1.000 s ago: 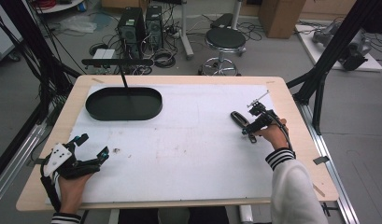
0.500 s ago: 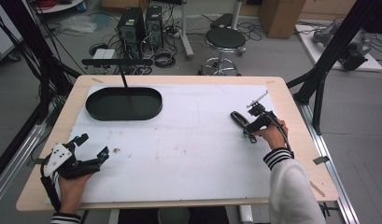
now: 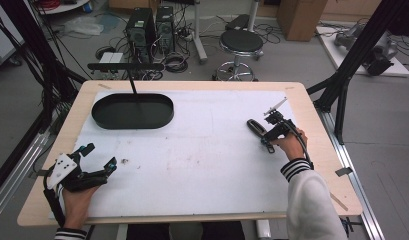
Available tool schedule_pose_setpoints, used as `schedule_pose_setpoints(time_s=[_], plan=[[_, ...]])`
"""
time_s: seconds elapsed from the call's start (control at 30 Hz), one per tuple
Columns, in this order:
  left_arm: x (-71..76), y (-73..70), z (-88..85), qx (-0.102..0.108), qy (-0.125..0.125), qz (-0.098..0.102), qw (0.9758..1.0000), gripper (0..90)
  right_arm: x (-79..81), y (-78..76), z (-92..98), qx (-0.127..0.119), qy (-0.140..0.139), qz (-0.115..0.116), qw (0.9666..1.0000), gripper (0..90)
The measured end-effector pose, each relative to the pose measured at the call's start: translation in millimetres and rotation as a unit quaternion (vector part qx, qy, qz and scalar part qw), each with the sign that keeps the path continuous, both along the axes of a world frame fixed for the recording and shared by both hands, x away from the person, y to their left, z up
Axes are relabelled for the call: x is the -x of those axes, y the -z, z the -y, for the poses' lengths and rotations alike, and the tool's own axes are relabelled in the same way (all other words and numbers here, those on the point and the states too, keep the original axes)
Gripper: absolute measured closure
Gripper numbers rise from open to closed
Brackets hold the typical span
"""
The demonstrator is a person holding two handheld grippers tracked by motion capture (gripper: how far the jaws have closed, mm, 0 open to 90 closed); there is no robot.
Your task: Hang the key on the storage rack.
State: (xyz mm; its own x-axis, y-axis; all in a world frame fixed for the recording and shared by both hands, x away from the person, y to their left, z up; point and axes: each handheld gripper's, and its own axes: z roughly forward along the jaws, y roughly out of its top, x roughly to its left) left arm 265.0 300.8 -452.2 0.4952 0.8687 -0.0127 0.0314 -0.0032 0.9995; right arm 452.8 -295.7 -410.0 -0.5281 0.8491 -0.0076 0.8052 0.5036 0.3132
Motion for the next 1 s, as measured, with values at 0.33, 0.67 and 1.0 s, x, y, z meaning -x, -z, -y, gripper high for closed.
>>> schedule_pose_setpoints(time_s=[0.33, 0.67, 1.0], plan=[[0.1, 0.0, -0.1, 0.0, 0.001, 0.0, 1.0, 6.5, 0.2, -1.3, -5.4, 0.019, -0.033, 0.001, 0.9993, 80.9], [0.2, 0.1, -1.4, 0.006, 0.004, 0.0, 1.0, 6.5, 1.6, -6.8, -3.6, 0.007, -0.062, 0.019, 0.9979, 83.5], [-1.8, -2.2, -0.9, -0.009, 0.02, -0.009, 0.9997, 6.5, 15.4, -23.0, -19.7, -0.026, -0.133, 0.07, 0.9883, 83.8]])
